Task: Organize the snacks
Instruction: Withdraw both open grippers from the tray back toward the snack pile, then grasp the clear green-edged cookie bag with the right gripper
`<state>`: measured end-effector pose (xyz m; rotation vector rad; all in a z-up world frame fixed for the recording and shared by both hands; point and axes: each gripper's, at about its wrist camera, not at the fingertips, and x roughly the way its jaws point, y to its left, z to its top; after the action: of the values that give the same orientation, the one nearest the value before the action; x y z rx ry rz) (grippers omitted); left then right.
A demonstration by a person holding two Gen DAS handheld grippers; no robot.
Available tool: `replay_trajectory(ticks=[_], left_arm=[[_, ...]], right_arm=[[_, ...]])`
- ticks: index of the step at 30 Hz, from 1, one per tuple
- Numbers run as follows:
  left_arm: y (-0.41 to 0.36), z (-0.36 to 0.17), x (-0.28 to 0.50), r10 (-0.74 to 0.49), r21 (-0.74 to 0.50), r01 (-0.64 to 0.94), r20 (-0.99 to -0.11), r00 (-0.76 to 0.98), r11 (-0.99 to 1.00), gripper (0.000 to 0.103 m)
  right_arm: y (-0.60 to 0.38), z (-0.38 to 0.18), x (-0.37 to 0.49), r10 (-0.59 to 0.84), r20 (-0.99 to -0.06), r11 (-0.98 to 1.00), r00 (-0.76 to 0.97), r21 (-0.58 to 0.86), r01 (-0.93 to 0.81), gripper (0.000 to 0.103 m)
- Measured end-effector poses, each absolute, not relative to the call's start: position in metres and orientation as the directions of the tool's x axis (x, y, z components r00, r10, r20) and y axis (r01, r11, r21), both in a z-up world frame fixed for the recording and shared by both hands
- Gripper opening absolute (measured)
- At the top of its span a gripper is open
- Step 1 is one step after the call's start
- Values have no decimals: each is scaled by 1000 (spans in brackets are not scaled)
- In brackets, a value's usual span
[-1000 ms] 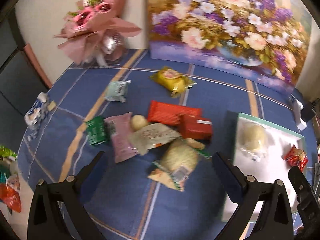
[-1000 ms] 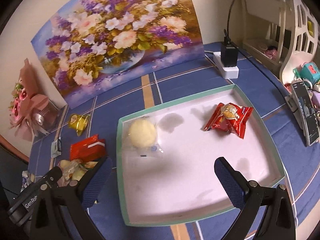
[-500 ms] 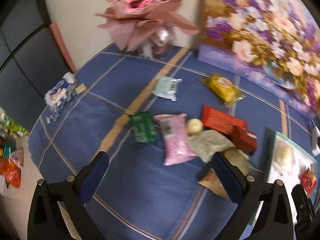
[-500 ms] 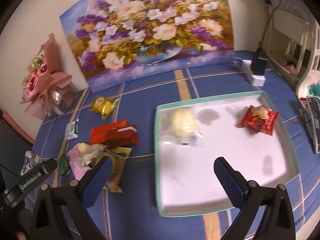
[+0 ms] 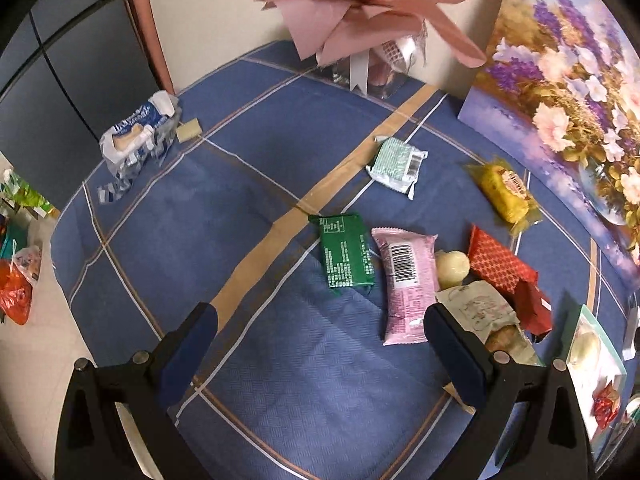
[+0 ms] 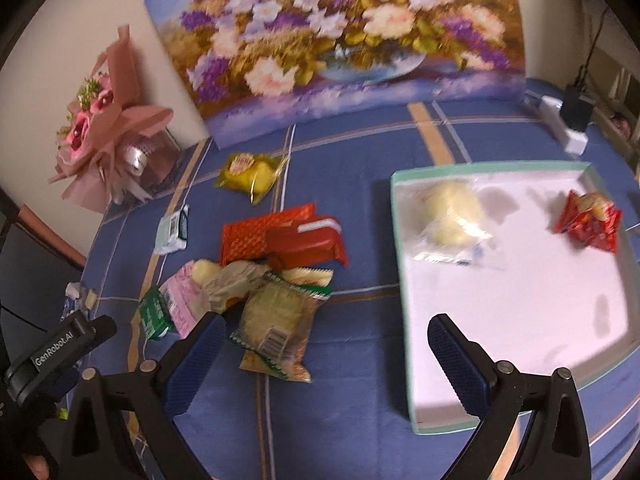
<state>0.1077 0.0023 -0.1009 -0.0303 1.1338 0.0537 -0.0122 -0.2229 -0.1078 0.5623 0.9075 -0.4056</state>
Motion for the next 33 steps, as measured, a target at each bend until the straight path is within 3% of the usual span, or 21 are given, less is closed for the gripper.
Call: replay_trajectory(ticks=[33], left_arm=[[-41,-176,178,-104,-104,17,-957,271,994,102]], right_arm=[[-207,-166,50,-41,-900,801,435,231,553,102]])
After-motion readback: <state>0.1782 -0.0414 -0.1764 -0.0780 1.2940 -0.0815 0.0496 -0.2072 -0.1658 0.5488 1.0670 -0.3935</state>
